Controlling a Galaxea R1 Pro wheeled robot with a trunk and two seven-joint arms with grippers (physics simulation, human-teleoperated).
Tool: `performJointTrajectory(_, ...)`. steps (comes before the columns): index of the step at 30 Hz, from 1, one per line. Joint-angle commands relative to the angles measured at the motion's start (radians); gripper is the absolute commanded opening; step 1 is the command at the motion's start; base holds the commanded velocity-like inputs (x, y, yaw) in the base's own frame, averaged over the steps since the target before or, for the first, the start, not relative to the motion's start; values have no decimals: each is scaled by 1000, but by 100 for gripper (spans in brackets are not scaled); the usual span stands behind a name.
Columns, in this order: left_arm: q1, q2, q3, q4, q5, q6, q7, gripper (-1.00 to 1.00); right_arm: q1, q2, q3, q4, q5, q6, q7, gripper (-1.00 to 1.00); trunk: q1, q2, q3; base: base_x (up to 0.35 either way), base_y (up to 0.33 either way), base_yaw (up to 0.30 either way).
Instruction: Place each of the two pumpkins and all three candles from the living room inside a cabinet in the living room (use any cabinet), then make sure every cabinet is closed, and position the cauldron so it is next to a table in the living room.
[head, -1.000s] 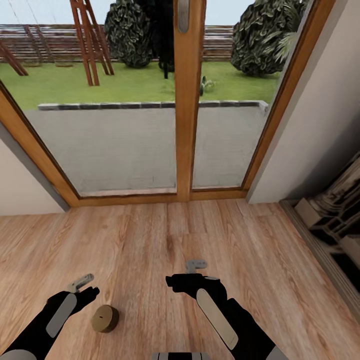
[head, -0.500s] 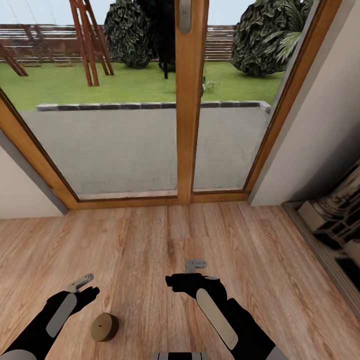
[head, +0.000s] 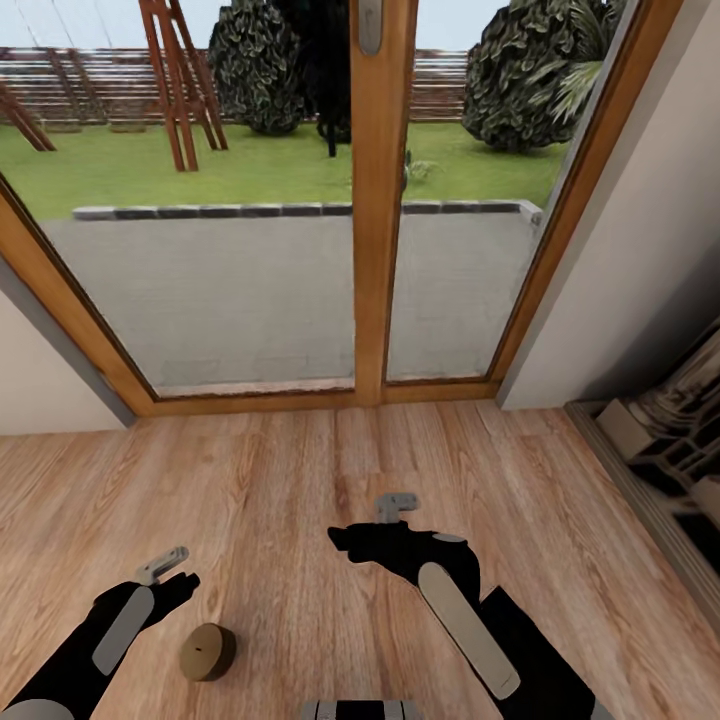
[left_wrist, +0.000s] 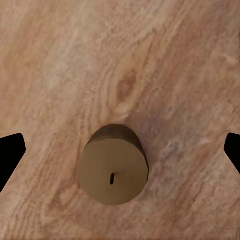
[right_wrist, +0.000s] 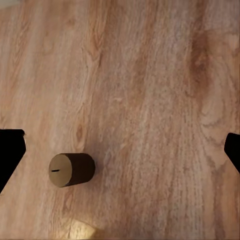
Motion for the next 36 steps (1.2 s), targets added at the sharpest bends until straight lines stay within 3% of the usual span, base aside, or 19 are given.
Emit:
performJointTrajectory(1, 0, 0, -1, -2, 10, 3, 8, 100, -1, -7, 1, -11, -23, 3, -10, 100, 4, -8, -4, 0, 0, 0)
performJointTrajectory(4, 0, 0, -1, -2, 10, 3, 9, 100, -1, -38, 1, -36, -78, 6, 5, 100, 15, -29, -13, 0, 0, 0)
performJointTrajectory(8, 0, 0, -1, -2, 10, 3, 11, 100, 0, -47, 0, -39, -100, 8, 39, 100, 31, -57, -26, 0, 0, 0)
performJointTrajectory(30, 0, 2, 0, 13, 15, 4, 13, 100, 0, -50, -1, -28, -105, 9, 53, 100, 115, -211, -95, 0, 0, 0)
performJointTrajectory(36, 0, 2, 2, 15, 14, 4, 14, 100, 0, -50, -1, -28, -105, 10, 53, 100, 118, -212, -118, 0, 0, 0)
